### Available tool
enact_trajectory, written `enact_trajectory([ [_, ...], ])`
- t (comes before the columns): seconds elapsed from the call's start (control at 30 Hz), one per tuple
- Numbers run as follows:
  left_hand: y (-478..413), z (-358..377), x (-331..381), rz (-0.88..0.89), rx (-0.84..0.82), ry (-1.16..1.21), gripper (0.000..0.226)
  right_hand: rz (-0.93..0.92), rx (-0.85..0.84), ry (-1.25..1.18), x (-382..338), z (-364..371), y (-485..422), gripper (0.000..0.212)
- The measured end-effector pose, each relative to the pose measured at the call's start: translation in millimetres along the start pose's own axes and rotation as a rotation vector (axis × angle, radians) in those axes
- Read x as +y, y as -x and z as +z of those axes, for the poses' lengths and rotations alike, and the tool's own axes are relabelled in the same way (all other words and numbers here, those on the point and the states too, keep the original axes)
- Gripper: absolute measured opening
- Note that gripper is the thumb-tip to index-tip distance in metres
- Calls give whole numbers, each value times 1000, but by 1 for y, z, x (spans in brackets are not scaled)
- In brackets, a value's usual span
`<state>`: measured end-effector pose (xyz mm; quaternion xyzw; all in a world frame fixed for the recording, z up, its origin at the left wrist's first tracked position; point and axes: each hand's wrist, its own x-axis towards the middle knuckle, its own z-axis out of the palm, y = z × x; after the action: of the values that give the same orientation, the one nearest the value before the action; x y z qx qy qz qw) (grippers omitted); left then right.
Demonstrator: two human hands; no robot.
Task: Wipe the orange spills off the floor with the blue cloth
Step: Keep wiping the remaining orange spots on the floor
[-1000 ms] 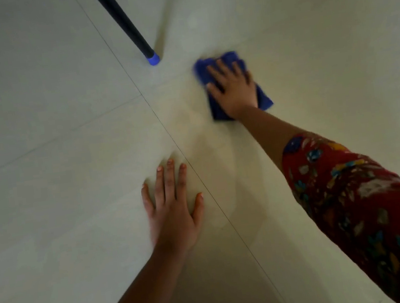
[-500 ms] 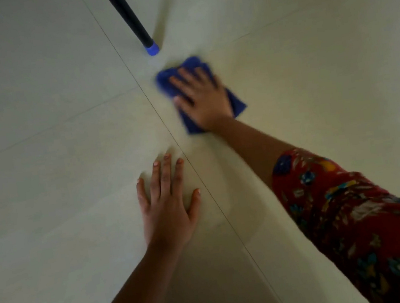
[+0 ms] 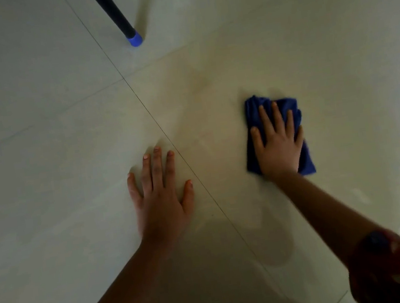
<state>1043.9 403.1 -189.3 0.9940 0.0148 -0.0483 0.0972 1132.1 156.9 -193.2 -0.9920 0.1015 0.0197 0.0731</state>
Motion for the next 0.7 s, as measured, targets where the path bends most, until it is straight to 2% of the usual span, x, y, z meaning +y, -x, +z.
enact_trajectory([
  [0.13,-1,1,0,4,1,14,66,-233,-31,7,-62,13,19,60],
  [0.17,-2,1,-1,13,10,65,64,-283,-44,2,-79,14,23,60],
  [0.23,-2,-5,-7,18,70,320,64,-468,-52,1,-97,17,48,58],
  [0.3,10,-15,-21,-36,121,540,64,-741,-121,36,-82,19,91,56],
  [0.37,34,-23,-37,-102,121,499,64,-872,-165,23,-51,14,105,55],
  [0.4,46,-24,-44,-118,98,436,64,-835,-138,12,-39,13,92,55],
  [0.47,70,-24,-58,-160,39,328,66,-611,-90,33,-38,11,57,57],
  [0.53,86,-19,-71,-233,5,261,68,-399,-69,47,-61,13,23,60],
  [0.57,89,-18,-77,-282,-14,248,71,-354,-65,38,-78,15,16,61],
  [0.63,91,-15,-86,-397,-47,231,78,-418,-45,21,-116,23,23,62],
  [0.7,92,-14,-92,-485,-84,212,84,-633,-66,5,-145,30,62,60],
])
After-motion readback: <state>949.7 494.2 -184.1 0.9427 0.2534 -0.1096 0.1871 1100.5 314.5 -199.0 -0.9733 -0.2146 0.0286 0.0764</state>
